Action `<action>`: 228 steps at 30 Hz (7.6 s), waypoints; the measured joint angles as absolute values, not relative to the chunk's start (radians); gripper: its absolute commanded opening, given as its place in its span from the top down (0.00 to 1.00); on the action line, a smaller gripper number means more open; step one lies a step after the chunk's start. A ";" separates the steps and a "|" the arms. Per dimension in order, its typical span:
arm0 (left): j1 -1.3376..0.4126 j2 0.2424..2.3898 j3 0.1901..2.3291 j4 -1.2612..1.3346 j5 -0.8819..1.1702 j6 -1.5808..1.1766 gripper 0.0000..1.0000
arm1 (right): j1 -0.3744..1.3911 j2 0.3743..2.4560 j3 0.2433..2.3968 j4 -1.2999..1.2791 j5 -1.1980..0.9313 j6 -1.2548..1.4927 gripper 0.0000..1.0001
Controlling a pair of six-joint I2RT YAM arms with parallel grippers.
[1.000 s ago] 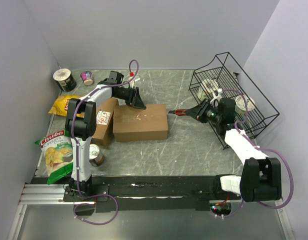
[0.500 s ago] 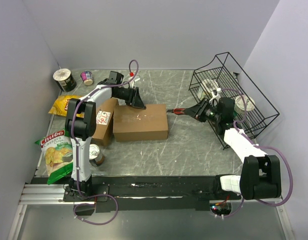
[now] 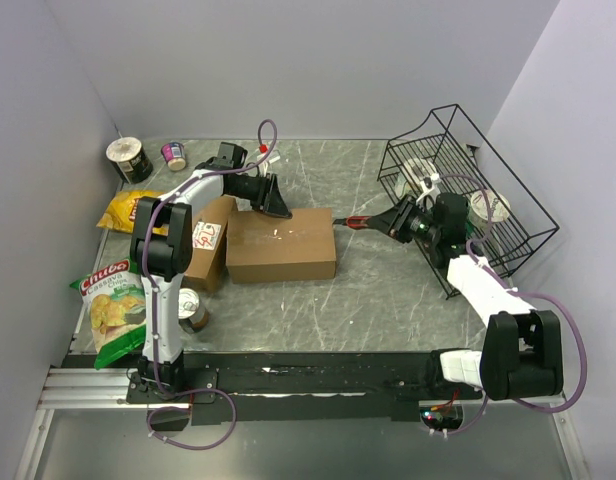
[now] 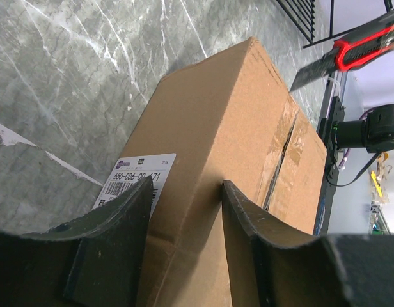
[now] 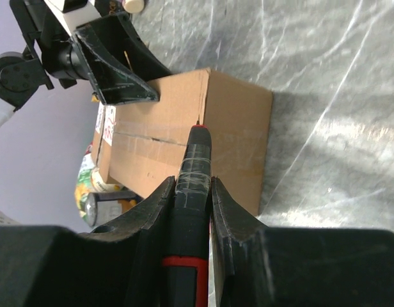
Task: Unpack the express box
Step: Cut the express box at the center of the board.
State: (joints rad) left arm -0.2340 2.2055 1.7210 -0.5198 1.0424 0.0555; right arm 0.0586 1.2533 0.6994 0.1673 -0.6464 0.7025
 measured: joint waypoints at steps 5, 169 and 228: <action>-0.234 2.206 1.721 -0.520 1.043 0.056 0.51 | 0.059 1.253 0.717 0.166 -0.640 0.669 1.00; -0.233 2.226 1.766 -0.566 0.985 -0.001 0.99 | 0.104 1.271 0.839 -0.111 -0.612 0.575 1.00; -0.244 2.223 1.766 -0.565 0.975 0.007 0.99 | 0.113 1.333 0.891 -0.031 -0.612 0.534 1.00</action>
State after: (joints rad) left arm -0.2436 2.2227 1.7657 -0.5648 0.9752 0.0071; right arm 0.1135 1.3327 0.8906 -0.0307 -0.6117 0.5339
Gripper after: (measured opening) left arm 0.471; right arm 0.313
